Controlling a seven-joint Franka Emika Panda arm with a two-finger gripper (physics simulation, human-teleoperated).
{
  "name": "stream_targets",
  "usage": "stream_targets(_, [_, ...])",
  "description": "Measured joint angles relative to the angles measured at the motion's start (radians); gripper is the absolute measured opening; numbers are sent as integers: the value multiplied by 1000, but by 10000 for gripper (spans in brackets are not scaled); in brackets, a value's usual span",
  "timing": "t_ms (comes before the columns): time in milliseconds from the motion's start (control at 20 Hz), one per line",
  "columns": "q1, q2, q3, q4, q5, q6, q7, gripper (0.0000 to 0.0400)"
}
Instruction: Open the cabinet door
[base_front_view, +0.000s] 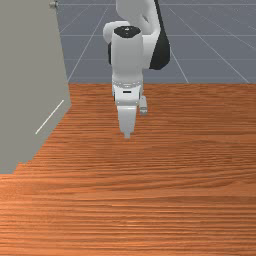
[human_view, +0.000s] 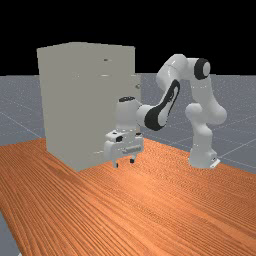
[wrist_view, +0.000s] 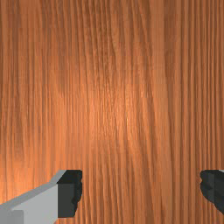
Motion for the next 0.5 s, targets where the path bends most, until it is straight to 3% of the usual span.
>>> stream_targets(50, [4,-1,-10,-5,-17,-12,8,249])
stream_targets(150, [1,-2,-29,-16,-24,-34,44,344])
stream_targets(250, [-2,-3,-35,-19,-26,-42,57,380])
stream_targets(300, [22,-82,-55,-75,-9,-159,286,233])
stream_targets(350, [42,-149,-68,-82,25,-259,504,143])
stream_targets(400, [56,-189,-81,-76,67,-330,711,88])
stream_targets(500, [64,-221,-109,-71,168,-411,1094,33])
